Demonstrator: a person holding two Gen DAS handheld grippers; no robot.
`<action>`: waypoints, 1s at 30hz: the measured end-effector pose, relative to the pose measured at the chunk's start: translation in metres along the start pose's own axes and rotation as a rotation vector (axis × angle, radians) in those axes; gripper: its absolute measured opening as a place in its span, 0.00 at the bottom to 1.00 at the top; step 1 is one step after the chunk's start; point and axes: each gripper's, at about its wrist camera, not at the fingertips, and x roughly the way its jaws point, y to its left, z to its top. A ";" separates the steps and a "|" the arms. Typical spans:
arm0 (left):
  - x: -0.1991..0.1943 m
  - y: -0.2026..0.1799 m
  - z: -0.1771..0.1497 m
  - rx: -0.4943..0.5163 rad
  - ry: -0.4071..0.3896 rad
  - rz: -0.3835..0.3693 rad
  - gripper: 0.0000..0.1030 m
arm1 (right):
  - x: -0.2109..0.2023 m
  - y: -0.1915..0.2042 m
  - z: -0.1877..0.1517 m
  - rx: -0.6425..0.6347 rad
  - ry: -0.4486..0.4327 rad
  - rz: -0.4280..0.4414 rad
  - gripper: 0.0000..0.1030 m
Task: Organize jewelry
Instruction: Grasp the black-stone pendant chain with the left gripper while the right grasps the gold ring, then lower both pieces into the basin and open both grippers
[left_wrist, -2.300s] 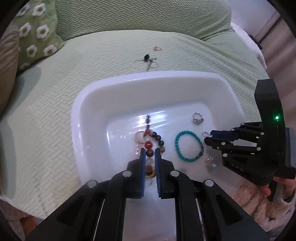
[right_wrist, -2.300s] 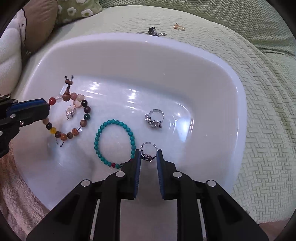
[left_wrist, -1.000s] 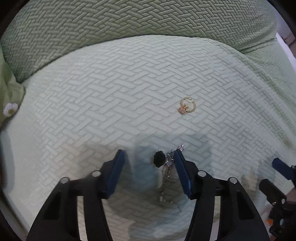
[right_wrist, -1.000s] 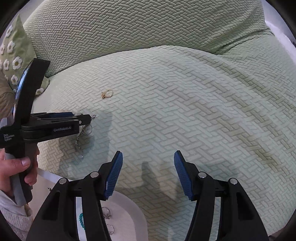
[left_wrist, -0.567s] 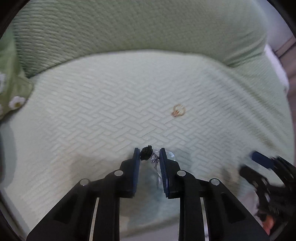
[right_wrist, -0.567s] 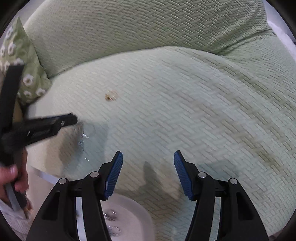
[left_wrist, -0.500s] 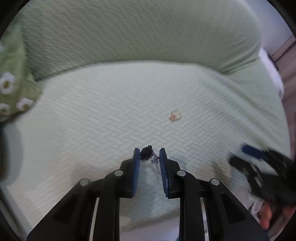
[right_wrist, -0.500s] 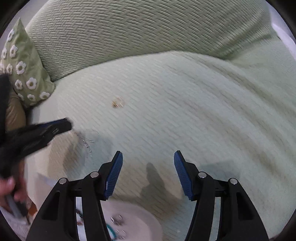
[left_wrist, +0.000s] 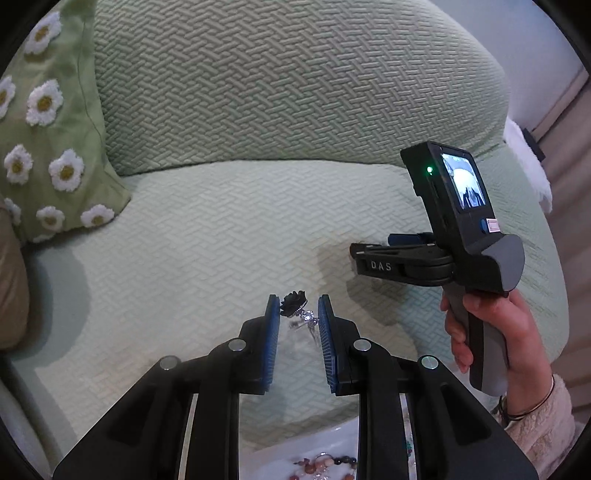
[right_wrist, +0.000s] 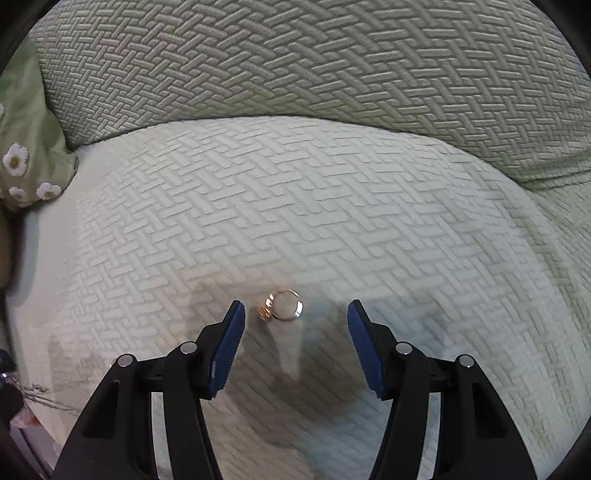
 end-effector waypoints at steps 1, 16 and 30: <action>0.001 0.000 0.000 -0.002 0.002 0.000 0.19 | 0.003 0.003 0.001 -0.010 0.002 -0.002 0.56; 0.002 -0.001 0.002 -0.002 -0.004 0.000 0.19 | -0.016 -0.001 -0.011 -0.033 -0.023 0.024 0.25; -0.119 -0.076 -0.061 0.125 -0.180 0.011 0.19 | -0.210 -0.012 -0.145 -0.116 -0.284 0.110 0.25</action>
